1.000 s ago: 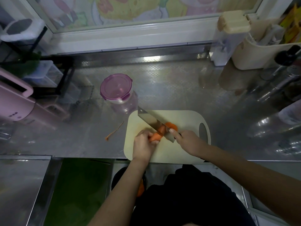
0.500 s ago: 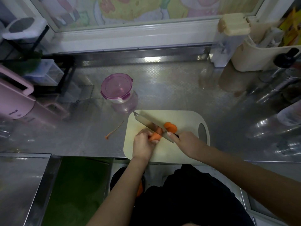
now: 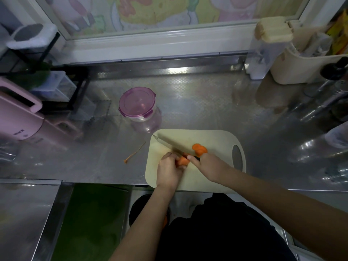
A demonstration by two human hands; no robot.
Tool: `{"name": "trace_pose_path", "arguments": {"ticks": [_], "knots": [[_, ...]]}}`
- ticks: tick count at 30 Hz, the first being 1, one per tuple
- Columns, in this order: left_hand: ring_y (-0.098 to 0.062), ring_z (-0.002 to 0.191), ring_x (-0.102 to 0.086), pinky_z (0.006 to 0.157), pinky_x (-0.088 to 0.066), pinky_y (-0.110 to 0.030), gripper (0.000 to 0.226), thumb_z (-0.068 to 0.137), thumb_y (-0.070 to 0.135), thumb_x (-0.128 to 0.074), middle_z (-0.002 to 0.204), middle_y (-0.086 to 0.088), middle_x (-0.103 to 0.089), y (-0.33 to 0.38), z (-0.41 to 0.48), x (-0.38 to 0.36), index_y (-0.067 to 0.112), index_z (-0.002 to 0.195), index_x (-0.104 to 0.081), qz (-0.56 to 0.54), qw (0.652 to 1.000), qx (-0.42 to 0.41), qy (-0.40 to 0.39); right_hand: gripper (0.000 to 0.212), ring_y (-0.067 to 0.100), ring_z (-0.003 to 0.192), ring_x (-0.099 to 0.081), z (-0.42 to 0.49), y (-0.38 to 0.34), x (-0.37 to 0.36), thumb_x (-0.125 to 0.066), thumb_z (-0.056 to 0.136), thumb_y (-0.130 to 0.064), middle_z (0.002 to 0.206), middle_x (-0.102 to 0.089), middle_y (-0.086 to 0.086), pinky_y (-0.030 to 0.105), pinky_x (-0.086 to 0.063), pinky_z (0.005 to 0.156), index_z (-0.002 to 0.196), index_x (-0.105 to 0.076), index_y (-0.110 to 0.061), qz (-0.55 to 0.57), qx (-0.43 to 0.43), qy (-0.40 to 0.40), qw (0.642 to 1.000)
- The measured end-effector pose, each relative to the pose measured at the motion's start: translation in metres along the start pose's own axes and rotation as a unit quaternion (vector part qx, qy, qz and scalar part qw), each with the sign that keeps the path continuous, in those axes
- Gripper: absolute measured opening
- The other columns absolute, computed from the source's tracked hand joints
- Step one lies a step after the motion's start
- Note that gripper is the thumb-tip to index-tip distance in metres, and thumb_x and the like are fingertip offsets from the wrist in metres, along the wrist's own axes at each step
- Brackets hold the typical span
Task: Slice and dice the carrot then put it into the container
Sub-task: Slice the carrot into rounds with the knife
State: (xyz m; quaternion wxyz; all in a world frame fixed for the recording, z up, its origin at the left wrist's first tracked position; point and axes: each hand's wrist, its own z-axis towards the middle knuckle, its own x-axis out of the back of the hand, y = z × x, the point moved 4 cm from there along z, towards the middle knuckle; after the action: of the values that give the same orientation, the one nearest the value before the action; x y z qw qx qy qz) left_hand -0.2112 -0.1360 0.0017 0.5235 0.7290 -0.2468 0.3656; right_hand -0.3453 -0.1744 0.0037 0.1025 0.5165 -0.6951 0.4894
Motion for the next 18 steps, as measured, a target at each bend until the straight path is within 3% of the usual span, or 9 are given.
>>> {"name": "trace_pose_path", "arguments": {"ticks": [2,6,9,12,16,18], "knots": [[-0.021,0.09,-0.055,0.068,-0.029,-0.012,0.018,0.074,0.01,-0.073,0.097,-0.005,-0.061,-0.001,0.001,0.0,0.005,0.089,-0.067,-0.004,1.0,0.002,0.0,0.053,0.034,0.086,-0.06,-0.002,0.001,0.001,-0.032,0.098,-0.051,0.079,-0.06,0.015,0.032,-0.04,0.071,0.09,-0.056,-0.005,0.001,0.0,-0.006,1.0],[-0.019,0.089,-0.055,0.068,-0.028,-0.011,0.017,0.072,0.011,-0.075,0.095,-0.003,-0.061,-0.002,0.003,0.0,0.007,0.087,-0.067,-0.009,1.0,0.006,-0.003,0.049,0.025,0.068,-0.053,-0.005,0.004,0.008,-0.031,0.099,-0.048,0.063,-0.051,0.009,0.032,-0.037,0.066,0.07,-0.045,-0.012,0.033,0.004,-0.008,0.999],[-0.018,0.088,-0.055,0.07,-0.03,-0.012,0.017,0.071,0.012,-0.076,0.094,-0.002,-0.061,-0.003,0.003,0.001,0.009,0.086,-0.068,-0.007,1.0,0.006,-0.005,0.058,0.026,0.069,-0.057,-0.004,0.009,0.01,-0.031,0.098,-0.051,0.066,-0.057,0.013,0.036,-0.043,0.071,0.07,-0.054,-0.005,0.049,-0.003,0.002,0.999],[-0.017,0.089,-0.055,0.072,-0.033,-0.014,0.016,0.071,0.013,-0.076,0.094,-0.001,-0.061,-0.003,0.003,0.0,0.01,0.085,-0.068,-0.008,1.0,0.004,-0.005,0.058,0.019,0.055,-0.047,-0.008,0.011,0.012,-0.032,0.098,-0.05,0.054,-0.046,0.006,0.034,-0.038,0.065,0.057,-0.041,-0.01,0.056,-0.002,0.01,0.998],[-0.017,0.089,-0.054,0.071,-0.032,-0.015,0.017,0.072,0.015,-0.077,0.094,-0.002,-0.062,-0.002,0.004,0.0,0.01,0.083,-0.067,0.001,1.0,0.005,-0.002,0.054,0.013,0.052,-0.044,-0.014,0.008,0.017,-0.033,0.099,-0.046,0.053,-0.043,0.003,0.025,-0.033,0.054,0.056,-0.039,-0.015,0.061,0.009,0.007,0.998],[-0.018,0.088,-0.055,0.07,-0.033,-0.015,0.017,0.071,0.015,-0.077,0.094,-0.002,-0.062,-0.002,0.004,0.0,0.009,0.083,-0.067,0.0,1.0,0.005,-0.002,0.053,0.011,0.051,-0.041,-0.017,0.007,0.019,-0.033,0.1,-0.044,0.052,-0.041,0.002,0.03,-0.03,0.055,0.054,-0.036,-0.016,0.05,0.007,0.003,0.999]]}}
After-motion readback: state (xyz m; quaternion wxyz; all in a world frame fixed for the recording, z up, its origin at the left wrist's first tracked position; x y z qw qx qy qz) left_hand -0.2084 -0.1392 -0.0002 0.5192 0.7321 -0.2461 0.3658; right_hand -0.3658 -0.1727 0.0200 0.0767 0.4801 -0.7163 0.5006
